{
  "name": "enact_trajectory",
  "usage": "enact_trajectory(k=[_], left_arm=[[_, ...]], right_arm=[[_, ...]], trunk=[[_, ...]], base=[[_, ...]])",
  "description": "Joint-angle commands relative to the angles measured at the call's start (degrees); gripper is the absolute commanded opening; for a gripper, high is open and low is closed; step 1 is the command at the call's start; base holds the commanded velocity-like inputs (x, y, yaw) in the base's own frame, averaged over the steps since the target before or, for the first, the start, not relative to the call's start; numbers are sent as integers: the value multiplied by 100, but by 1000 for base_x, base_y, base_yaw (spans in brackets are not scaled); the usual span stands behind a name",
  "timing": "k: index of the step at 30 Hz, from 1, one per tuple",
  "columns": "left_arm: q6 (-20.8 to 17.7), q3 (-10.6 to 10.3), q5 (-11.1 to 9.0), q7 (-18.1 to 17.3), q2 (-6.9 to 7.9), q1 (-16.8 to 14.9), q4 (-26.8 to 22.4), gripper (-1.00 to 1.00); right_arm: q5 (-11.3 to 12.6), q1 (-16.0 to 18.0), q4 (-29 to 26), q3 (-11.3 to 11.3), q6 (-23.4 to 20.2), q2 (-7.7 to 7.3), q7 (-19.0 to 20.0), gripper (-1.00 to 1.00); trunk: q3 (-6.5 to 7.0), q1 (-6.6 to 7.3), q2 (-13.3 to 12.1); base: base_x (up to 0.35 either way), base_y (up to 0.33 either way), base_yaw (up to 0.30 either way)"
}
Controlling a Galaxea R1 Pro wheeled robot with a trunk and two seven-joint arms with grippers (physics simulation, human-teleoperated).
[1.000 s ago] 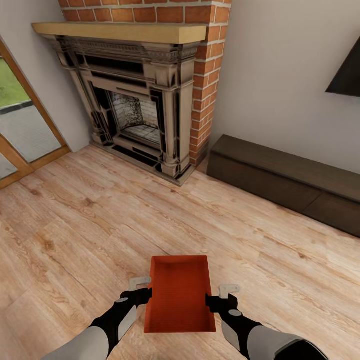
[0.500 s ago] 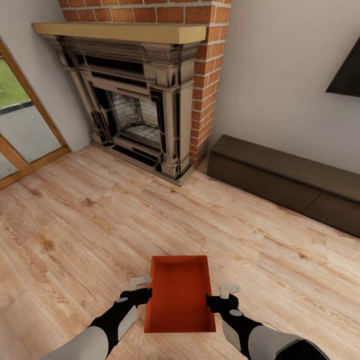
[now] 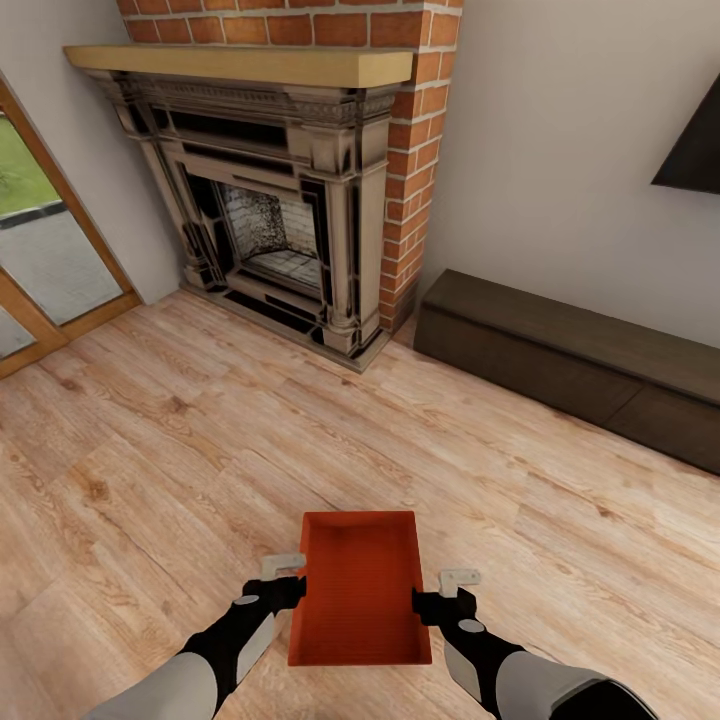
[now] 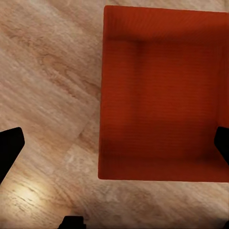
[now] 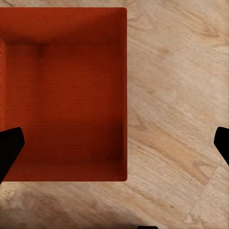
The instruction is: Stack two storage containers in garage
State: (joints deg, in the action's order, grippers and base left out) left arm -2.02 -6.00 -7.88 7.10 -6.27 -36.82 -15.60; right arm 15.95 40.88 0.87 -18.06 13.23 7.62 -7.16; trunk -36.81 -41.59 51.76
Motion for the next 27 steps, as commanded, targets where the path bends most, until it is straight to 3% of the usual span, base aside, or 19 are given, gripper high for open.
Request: enact_trajectory(k=[1,6,12,27], left_arm=[[-20,-55,-61,37,3,-1,-10,100],[-18,-67,-71,69,-2,-1,-9,100],[-16,-65,-73,231,-1,-1,-5,100],[-17,-73,-67,257,17,-1,45,100]], right_arm=[[51,5,9,-49,21,3,-14,100],[56,7,9,-49,21,2,-14,100],[57,7,9,-49,21,-1,-14,100],[57,6,9,-55,21,8,-7,100]], trunk=[[-4,0,3],[-4,0,3],[-112,-132,244],[-381,-462,846]], base=[[0,0,0],[0,0,0],[0,0,0],[0,0,0]])
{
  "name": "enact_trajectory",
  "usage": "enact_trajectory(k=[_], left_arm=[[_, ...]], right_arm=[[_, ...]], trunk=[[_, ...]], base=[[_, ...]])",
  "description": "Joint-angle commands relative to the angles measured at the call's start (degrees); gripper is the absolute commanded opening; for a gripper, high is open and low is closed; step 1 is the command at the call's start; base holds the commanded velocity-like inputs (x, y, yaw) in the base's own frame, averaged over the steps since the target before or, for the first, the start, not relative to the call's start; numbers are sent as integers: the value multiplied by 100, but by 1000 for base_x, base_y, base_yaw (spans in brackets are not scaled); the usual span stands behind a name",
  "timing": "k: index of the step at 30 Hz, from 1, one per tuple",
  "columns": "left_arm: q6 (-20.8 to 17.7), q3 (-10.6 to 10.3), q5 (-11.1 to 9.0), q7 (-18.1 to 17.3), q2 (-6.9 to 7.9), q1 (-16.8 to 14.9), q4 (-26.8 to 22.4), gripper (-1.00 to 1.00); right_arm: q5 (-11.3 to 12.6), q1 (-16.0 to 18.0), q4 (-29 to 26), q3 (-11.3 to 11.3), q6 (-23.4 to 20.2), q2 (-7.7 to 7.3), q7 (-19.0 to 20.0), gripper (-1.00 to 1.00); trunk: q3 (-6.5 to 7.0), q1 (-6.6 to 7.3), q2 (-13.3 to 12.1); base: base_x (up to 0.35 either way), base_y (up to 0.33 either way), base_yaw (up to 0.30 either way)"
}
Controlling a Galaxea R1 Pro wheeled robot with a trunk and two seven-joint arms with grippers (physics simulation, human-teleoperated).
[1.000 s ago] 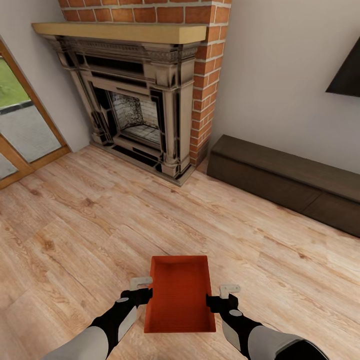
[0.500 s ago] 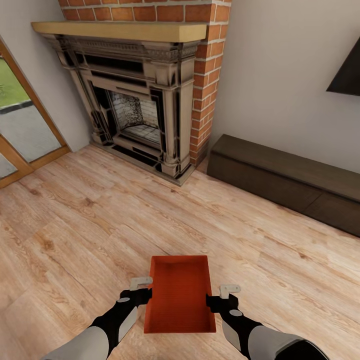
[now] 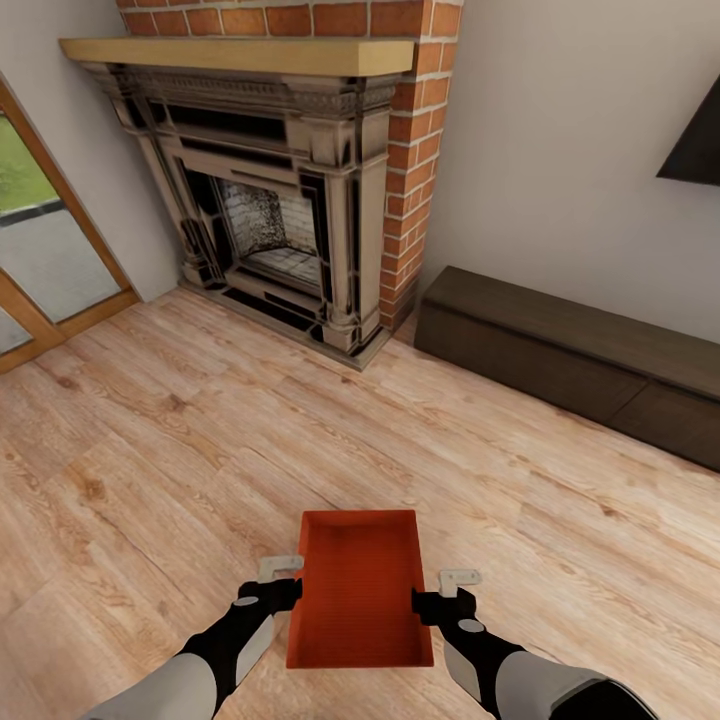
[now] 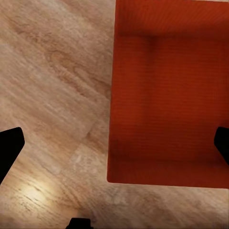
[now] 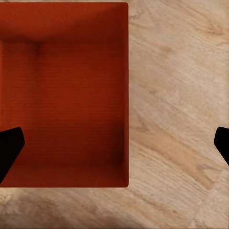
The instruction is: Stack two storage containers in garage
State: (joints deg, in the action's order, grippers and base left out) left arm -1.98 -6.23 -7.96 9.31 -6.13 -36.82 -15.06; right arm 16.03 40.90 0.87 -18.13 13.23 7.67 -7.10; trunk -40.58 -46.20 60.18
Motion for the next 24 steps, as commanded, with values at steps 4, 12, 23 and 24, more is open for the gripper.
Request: enact_trajectory(k=[4,12,23,24], left_arm=[[-21,-53,-58,36,-7,-1,6,100],[-21,-54,-57,37,-2,-1,12,100],[-21,-54,-57,41,-2,0,19,100],[-21,-54,-57,43,-2,-1,22,100]], right_arm=[[37,2,9,-50,36,-1,-11,100],[16,5,9,-51,58,5,-11,100],[14,-1,9,-45,77,1,-11,100],[20,4,9,-42,88,-9,-11,100]], trunk=[[-76,-89,165],[-220,-264,486],[-417,-506,927],[-435,-528,967]], base=[[0,0,0],[0,0,0],[0,0,0],[0,0,0]])
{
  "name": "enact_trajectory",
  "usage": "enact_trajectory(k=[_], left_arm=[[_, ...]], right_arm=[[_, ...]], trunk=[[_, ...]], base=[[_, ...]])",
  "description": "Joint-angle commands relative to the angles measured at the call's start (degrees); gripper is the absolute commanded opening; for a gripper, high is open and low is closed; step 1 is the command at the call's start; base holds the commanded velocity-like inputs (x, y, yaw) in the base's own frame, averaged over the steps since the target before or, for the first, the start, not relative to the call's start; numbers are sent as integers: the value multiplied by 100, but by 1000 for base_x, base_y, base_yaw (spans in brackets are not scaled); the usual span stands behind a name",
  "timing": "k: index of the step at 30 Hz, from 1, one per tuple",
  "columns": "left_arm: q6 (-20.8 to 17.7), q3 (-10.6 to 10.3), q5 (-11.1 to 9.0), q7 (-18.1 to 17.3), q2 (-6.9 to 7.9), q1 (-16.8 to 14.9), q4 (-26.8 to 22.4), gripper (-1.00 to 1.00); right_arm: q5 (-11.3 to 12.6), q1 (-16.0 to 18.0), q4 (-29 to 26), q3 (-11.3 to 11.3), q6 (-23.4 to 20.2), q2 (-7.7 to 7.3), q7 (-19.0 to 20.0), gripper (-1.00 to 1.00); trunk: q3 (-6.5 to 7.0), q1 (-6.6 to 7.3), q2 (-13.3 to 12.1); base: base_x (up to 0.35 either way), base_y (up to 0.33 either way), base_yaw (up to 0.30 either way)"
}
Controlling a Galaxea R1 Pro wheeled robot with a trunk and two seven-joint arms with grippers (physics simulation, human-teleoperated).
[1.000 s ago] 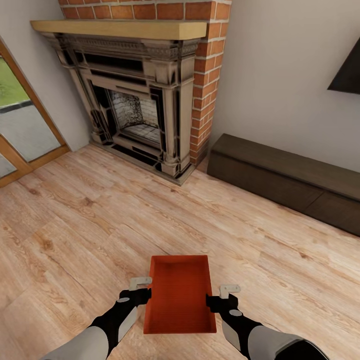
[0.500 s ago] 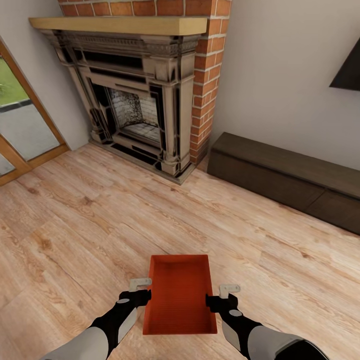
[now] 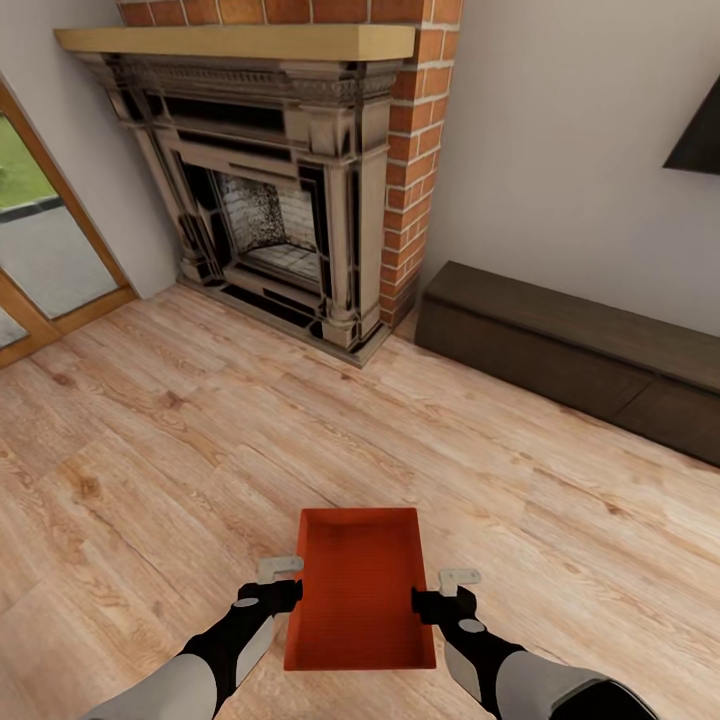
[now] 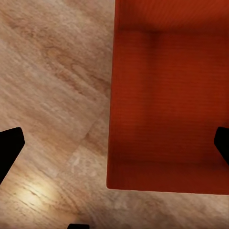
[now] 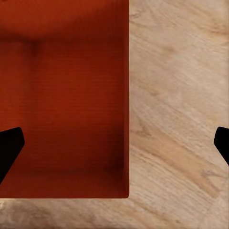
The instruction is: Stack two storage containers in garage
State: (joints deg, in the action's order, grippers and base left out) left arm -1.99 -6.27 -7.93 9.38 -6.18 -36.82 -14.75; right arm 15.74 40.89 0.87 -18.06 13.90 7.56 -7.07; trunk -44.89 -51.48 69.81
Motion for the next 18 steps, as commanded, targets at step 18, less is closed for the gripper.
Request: enact_trajectory(k=[18], left_arm=[[-21,-41,-60,37,3,-1,-2,100]], right_arm=[[52,5,9,-49,65,0,-14,100]], trunk=[[-327,-396,726]], base=[[0,0,0]])
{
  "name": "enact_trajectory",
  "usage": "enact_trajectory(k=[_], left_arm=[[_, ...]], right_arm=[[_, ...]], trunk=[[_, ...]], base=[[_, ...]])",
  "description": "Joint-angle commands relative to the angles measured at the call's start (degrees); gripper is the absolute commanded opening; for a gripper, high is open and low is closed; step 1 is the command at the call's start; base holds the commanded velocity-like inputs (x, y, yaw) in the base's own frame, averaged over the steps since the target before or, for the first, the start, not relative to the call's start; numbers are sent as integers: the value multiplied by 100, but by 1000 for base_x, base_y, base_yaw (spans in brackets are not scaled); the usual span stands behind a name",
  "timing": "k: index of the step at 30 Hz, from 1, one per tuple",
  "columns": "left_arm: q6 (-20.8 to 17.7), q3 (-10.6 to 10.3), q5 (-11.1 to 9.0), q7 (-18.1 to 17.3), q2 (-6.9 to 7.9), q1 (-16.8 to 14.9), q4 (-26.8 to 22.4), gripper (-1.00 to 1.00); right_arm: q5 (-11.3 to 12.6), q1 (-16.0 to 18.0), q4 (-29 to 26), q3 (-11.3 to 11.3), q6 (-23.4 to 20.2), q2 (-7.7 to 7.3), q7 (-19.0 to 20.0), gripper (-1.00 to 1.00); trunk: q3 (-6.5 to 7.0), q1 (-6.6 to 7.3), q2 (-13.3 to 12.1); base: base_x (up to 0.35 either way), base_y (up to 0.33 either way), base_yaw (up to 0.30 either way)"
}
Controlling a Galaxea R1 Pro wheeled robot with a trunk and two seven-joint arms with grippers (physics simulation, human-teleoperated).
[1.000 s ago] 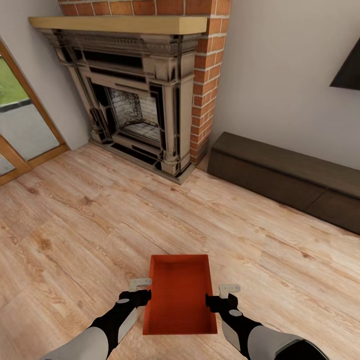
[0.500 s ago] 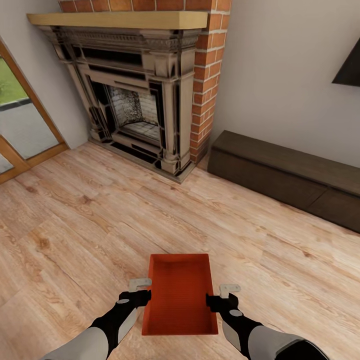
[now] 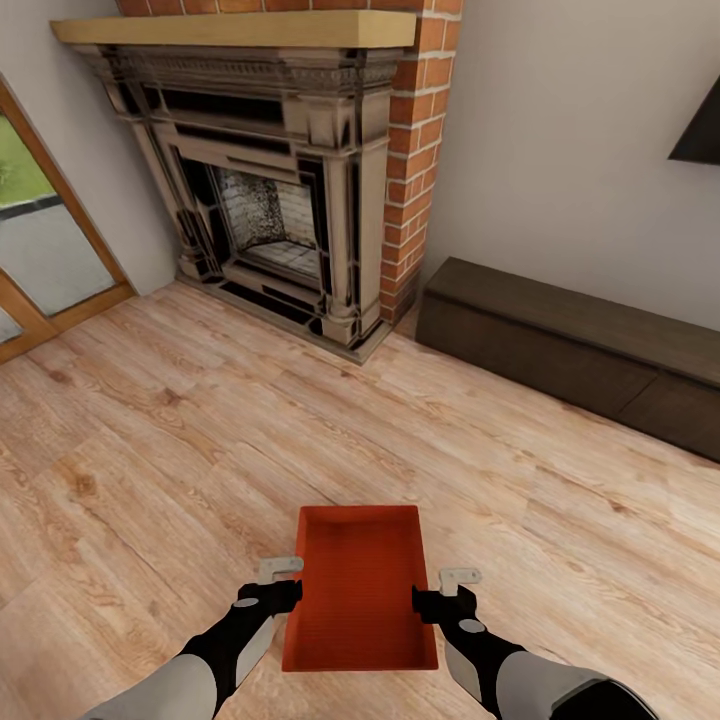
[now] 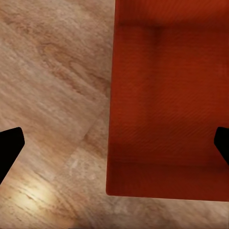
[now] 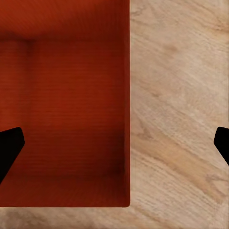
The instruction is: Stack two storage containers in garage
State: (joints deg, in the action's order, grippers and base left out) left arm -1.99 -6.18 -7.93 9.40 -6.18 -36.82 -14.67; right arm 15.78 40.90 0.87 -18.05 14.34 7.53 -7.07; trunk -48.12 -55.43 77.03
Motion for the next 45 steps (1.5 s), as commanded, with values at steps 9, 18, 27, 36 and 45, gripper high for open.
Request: enact_trajectory(k=[9,18,27,36,45], left_arm=[[-21,-50,-60,35,3,-1,-9,100],[-21,-57,-61,33,3,-1,13,100],[-18,-52,-70,35,4,2,255,100],[-12,-50,-68,33,8,0,280,100],[16,-50,-70,35,11,1,280,100]], right_arm=[[48,1,9,-49,25,3,-14,100],[48,4,9,-49,25,3,-14,100],[56,2,9,-42,25,2,-14,100],[62,4,9,-40,25,-4,-14,100],[78,0,10,-40,25,-6,-14,100]], trunk=[[-166,-198,365],[-327,-396,725],[-489,-593,1086],[-650,-791,1447],[-812,-989,1808]], base=[[0,0,0],[0,0,0],[0,0,0],[0,0,0],[0,0,0]])
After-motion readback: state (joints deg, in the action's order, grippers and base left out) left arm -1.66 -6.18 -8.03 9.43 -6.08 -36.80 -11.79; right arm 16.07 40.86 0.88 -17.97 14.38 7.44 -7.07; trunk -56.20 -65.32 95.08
